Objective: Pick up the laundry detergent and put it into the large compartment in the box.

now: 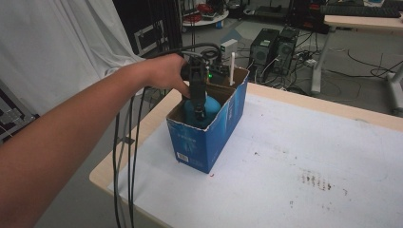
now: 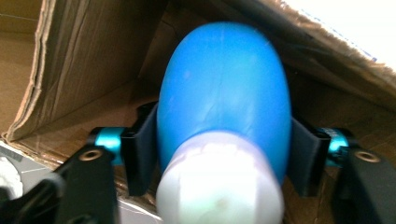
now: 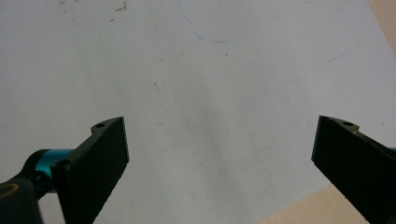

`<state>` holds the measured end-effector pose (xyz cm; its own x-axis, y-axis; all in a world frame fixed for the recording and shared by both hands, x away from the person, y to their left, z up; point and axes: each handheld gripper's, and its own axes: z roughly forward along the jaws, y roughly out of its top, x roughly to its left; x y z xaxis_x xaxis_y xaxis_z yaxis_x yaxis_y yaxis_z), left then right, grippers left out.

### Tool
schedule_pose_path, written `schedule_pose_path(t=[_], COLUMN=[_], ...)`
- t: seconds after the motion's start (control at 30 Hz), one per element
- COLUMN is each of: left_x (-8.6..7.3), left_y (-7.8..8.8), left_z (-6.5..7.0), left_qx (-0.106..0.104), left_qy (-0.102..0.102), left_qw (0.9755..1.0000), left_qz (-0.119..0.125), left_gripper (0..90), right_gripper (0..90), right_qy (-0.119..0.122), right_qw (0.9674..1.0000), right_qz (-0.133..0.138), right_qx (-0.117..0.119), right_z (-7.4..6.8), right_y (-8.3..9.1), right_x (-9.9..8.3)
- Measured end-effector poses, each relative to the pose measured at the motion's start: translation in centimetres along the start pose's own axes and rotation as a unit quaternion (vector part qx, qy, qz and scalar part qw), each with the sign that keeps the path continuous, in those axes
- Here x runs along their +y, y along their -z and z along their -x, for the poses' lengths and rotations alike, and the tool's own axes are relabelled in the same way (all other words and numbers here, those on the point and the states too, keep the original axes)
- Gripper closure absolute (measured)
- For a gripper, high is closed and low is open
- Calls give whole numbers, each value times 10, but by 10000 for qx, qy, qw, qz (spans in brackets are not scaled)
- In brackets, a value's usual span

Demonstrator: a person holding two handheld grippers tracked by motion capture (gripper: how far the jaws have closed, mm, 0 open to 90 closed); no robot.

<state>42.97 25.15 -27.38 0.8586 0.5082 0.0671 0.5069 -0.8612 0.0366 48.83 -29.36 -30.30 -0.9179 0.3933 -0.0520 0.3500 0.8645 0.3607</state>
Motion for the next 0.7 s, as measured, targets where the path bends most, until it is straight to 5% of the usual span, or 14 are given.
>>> schedule_pose_path(t=[0.47, 0.63, 0.7], left_x=[-4, 2, 4], left_y=[40, 70, 82], left_z=[0, 8, 12], left_qx=[55, 207, 317], left_qy=[267, 189, 168], left_qw=[9976, 9953, 9924], left_qz=[642, 930, 1177], left_gripper=[245, 215, 206], right_gripper=[30, 30, 30], right_qy=[-18, -30, -40], right_qw=[10000, 10000, 10000], right_qz=[25, 37, 50], right_qx=[6, -9, -22], right_z=[0, 0, -1], right_y=[1, 3, 4], right_x=[-1, -2, -2])
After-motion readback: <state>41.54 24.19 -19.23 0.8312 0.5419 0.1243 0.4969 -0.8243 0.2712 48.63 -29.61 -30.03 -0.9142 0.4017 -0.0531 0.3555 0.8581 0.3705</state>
